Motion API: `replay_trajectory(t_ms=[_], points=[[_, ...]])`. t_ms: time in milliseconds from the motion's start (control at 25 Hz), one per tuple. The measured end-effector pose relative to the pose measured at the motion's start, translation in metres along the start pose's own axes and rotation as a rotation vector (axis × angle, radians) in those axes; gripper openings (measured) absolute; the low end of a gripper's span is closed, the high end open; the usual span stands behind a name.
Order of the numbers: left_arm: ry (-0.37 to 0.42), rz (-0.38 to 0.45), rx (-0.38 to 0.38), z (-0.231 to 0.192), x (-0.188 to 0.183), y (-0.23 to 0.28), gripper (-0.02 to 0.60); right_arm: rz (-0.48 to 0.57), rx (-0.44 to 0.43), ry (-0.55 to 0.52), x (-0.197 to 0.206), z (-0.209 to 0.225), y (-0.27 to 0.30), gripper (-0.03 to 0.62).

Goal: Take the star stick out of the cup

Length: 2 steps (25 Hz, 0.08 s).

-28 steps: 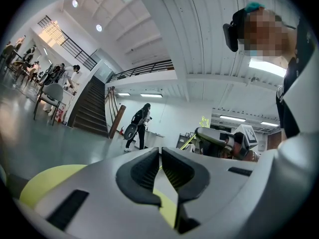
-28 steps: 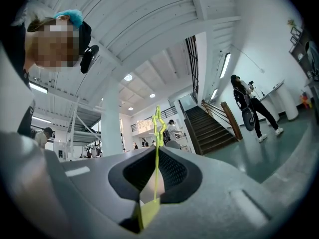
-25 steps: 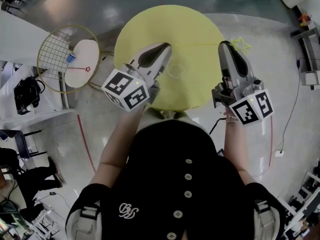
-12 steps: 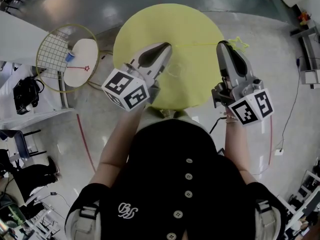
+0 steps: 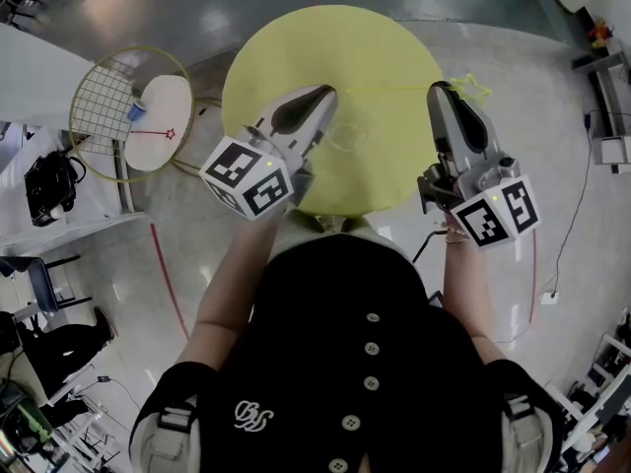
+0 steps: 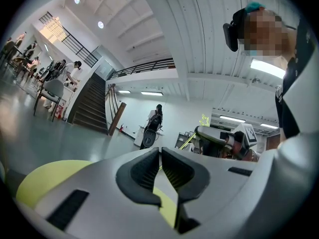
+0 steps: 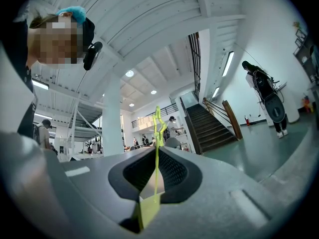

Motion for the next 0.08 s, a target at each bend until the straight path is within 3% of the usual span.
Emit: replay_trajectory(t_ms=[80], points=[[-0.001, 0.0, 0.0, -0.0006, 0.0009, 0.001, 0.026, 0.004, 0.001, 0.003, 0.0001, 0.0013, -0.0006, 0.017]])
Point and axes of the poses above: the fingertips, and each gripper's own axes: y forward along the fingers, z to its right, x out of its underside, the point moved 9 cm from there along -y, backward along the fingers, and after that the axes turned 1 degree about -z, right-handed, at the moved point
